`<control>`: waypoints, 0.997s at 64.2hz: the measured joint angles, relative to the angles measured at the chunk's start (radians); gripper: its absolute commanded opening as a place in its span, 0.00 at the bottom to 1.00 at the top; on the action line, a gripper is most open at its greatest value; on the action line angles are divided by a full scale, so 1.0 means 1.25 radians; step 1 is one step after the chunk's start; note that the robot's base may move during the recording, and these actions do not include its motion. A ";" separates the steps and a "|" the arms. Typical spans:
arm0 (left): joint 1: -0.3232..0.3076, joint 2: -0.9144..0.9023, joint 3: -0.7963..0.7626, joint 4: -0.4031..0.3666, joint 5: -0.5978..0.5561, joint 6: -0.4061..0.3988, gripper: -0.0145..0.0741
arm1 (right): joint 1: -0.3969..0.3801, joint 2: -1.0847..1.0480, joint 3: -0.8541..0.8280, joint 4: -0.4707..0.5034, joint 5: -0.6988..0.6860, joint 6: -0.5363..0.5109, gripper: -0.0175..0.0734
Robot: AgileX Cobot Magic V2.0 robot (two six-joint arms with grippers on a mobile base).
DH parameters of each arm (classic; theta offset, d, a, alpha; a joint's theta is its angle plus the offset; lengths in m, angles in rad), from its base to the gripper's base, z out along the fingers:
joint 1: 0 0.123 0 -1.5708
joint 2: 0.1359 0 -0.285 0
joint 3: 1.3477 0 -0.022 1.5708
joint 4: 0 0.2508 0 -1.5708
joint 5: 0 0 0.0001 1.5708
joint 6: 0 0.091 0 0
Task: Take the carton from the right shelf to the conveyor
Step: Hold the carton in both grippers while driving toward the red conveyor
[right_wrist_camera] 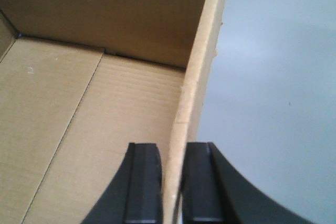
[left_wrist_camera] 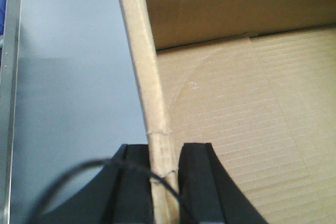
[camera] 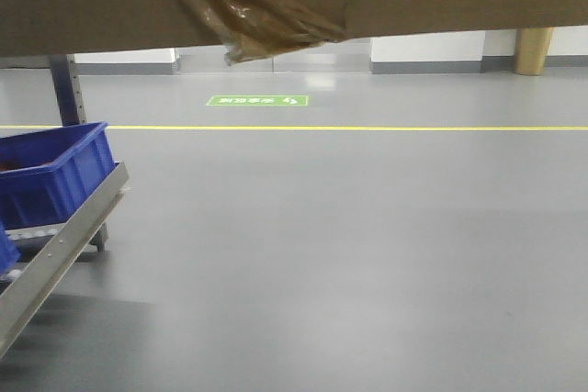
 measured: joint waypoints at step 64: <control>0.000 0.000 0.000 -0.001 0.000 0.000 0.15 | 0.000 -0.001 0.000 0.000 0.000 0.000 0.12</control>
